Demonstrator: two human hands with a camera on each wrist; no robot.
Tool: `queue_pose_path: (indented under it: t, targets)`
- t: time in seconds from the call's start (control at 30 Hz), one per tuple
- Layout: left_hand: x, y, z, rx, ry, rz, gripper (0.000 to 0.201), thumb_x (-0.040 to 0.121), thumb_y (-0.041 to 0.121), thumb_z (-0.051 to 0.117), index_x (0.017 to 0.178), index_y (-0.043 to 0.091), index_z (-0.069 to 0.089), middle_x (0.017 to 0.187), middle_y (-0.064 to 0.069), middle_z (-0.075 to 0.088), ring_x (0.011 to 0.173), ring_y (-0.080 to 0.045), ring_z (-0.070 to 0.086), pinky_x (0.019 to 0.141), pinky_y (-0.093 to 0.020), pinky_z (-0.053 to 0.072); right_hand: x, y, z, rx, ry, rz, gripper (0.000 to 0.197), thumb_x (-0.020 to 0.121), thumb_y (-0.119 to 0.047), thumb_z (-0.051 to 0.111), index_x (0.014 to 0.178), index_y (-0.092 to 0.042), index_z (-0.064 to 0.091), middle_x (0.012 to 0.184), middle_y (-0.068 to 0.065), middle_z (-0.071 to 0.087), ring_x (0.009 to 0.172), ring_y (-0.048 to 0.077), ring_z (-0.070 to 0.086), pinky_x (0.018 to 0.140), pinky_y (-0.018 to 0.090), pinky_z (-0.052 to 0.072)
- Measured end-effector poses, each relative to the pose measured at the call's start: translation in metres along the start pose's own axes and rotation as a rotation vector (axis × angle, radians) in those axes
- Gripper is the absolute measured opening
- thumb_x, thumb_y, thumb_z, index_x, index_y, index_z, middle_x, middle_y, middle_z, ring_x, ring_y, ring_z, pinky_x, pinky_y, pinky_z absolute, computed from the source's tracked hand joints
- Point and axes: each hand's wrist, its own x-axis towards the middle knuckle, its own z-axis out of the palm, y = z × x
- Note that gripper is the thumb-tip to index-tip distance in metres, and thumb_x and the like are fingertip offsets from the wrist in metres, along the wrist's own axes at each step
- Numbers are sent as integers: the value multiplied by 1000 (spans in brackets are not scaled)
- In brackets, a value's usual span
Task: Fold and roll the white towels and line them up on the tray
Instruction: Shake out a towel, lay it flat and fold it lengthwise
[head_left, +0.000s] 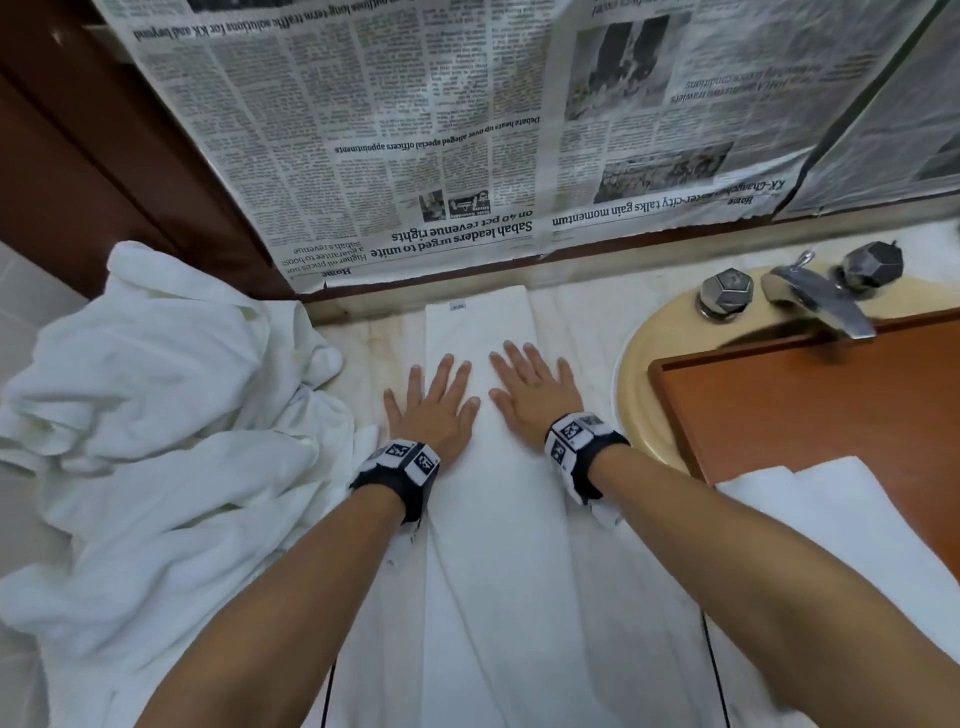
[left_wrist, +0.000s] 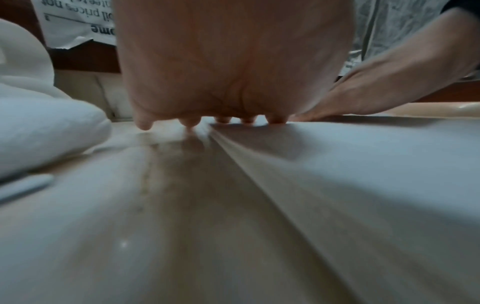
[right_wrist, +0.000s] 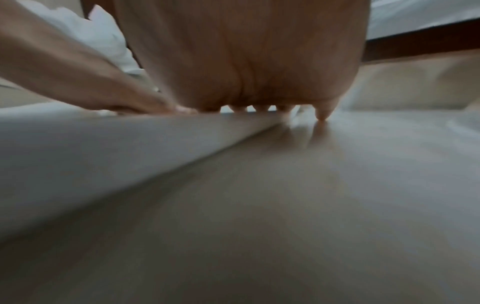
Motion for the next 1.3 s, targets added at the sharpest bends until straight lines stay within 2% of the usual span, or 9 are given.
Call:
queue_pose_path:
  t: [0.17, 0.3, 0.43, 0.5, 0.57, 0.7, 1.0, 1.13, 1.3]
  targets:
    - [20, -11, -11, -52, -27, -119, 65, 97, 67, 8, 153, 46, -16, 159, 25, -25, 150, -23, -23, 116, -63, -11, 21, 22, -21, 16, 22, 112, 59, 105, -41, 15, 158, -22, -4, 164, -7, -12, 151, 20, -10, 121, 50, -1]
    - [22, -9, -15, -115, -1, -177, 68, 99, 62, 17, 156, 37, -12, 163, 17, -19, 151, -23, -19, 117, -63, -6, -23, 1, -13, 39, 42, 12, 62, 103, -41, 22, 158, -19, 6, 165, -4, -3, 152, 20, -2, 121, 47, 4]
    - [-11, -6, -13, -87, -6, -53, 65, 101, 55, 28, 156, 41, -2, 164, 16, -16, 152, -28, -10, 119, -60, 2, -93, -16, 18, 97, 14, -102, 79, 88, -53, 1, 157, -17, 16, 165, -2, 7, 152, 20, 8, 119, 46, 12]
    - [-35, -7, -7, 0, -71, 15, 65, 101, 57, 27, 156, 41, -3, 163, 18, -18, 152, -28, -11, 120, -59, 2, -108, -14, 31, 49, -51, -86, 77, 90, -51, 5, 156, -14, 22, 164, 0, 11, 151, 20, 16, 119, 50, 23]
    - [-56, -10, 4, 40, -119, 26, 69, 100, 61, 24, 156, 41, -11, 161, 20, -23, 151, -27, -16, 119, -58, -5, -110, -9, 34, 5, 11, -52, 66, 97, -43, 19, 152, -11, 32, 161, 1, 19, 146, 19, 29, 111, 52, 38]
    - [-76, -11, 21, 70, -106, -12, 75, 96, 69, 18, 154, 38, -18, 158, 21, -29, 150, -25, -22, 119, -56, -10, -89, -3, 19, -42, -108, -72, 59, 106, -29, 20, 157, -15, -7, 162, -3, -18, 151, 12, -9, 121, 44, 0]
    - [-12, -6, -1, 19, -64, -36, 75, 95, 72, 14, 155, 38, -14, 161, 19, -23, 150, -28, -20, 117, -63, -7, -31, 8, -8, -29, -113, -18, 67, 100, -10, 26, 157, -16, -6, 164, -4, -16, 150, 10, -11, 122, 41, 2]
    - [-12, -10, -11, -56, -28, 11, 70, 100, 61, 26, 158, 33, -1, 165, 16, -12, 152, -28, -7, 119, -62, 4, -48, 2, -11, 45, 9, -18, 63, 100, -17, 37, 157, -11, 11, 165, 3, 3, 152, 17, 4, 122, 40, 9]
    - [-64, -10, 7, -273, 184, 46, 55, 98, 42, 52, 146, 18, 43, 153, -4, 34, 135, -30, 39, 108, -46, 37, -128, -18, -5, 293, 122, -54, 43, 98, -29, 51, 136, -10, 49, 137, 6, 49, 124, 26, 48, 100, 40, 42]
